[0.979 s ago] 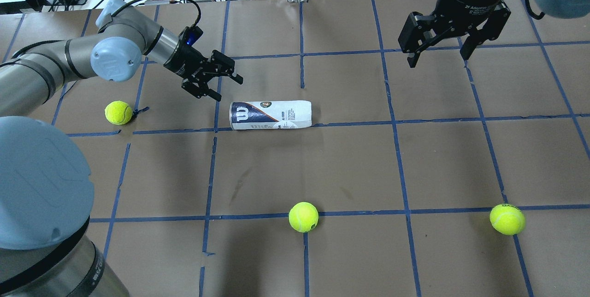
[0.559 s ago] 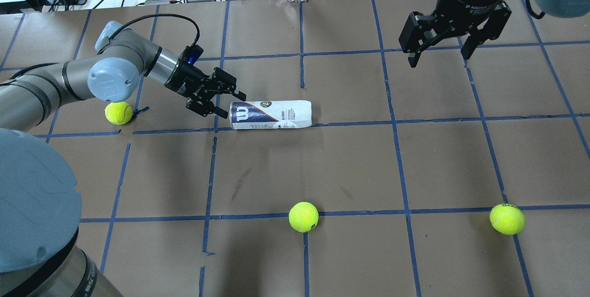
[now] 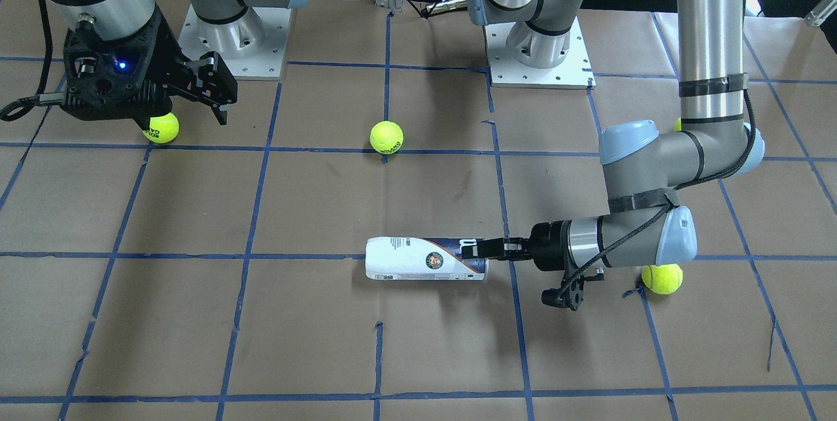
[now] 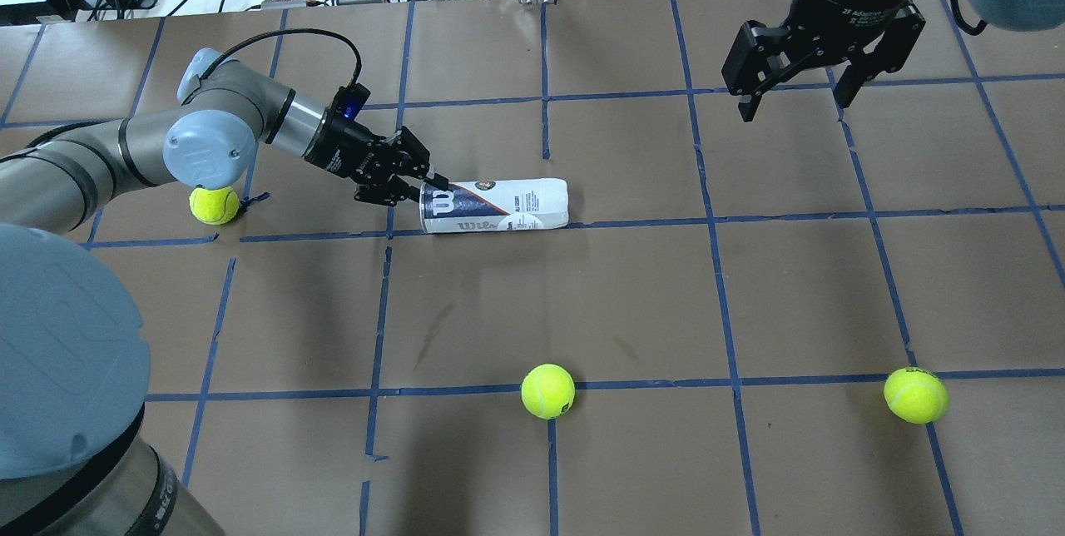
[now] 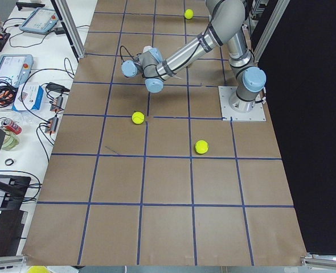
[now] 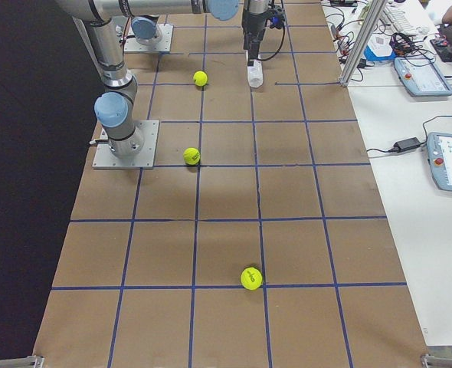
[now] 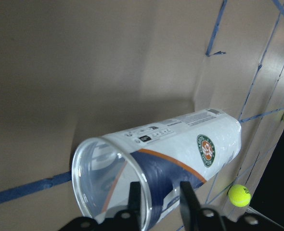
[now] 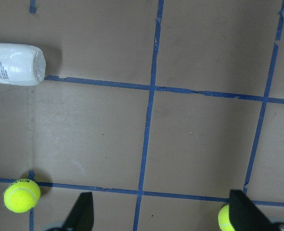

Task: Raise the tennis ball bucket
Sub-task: 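Close the left gripper on the rim of the can's open end, then lift the can's open end with the left gripper, tilting it upright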

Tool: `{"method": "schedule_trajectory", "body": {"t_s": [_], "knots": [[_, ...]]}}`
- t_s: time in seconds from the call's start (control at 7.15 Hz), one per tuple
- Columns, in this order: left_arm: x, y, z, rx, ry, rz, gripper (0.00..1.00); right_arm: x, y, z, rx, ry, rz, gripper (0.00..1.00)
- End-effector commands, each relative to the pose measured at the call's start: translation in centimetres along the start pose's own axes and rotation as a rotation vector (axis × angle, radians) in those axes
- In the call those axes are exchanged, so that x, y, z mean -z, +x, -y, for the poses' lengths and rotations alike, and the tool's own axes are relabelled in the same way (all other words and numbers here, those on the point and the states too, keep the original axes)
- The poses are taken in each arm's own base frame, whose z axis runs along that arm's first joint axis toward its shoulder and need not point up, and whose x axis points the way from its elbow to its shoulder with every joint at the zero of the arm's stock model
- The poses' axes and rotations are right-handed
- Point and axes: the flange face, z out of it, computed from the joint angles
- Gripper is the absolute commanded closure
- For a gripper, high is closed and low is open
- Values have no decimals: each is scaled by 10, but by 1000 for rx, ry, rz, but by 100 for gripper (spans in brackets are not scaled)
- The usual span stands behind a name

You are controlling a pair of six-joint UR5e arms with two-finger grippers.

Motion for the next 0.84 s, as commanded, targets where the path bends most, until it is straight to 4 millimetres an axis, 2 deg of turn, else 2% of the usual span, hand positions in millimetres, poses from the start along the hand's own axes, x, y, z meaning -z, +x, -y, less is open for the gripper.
{"method": "schedule_trajectory", "body": {"t_s": [0.0, 0.14, 0.42, 0.7], "knots": [[-1, 5, -1, 7, 3, -24, 100, 0, 0, 0, -1, 0, -2, 0], [5, 18, -4, 17, 20, -63, 100, 0, 0, 0, -1, 1, 2, 0], [40, 62, -19, 77, 80, -87, 100, 0, 0, 0, -1, 1, 2, 0], [80, 126, -54, 104, 160, -54, 100, 0, 0, 0, 1, 1, 2, 0]]}}
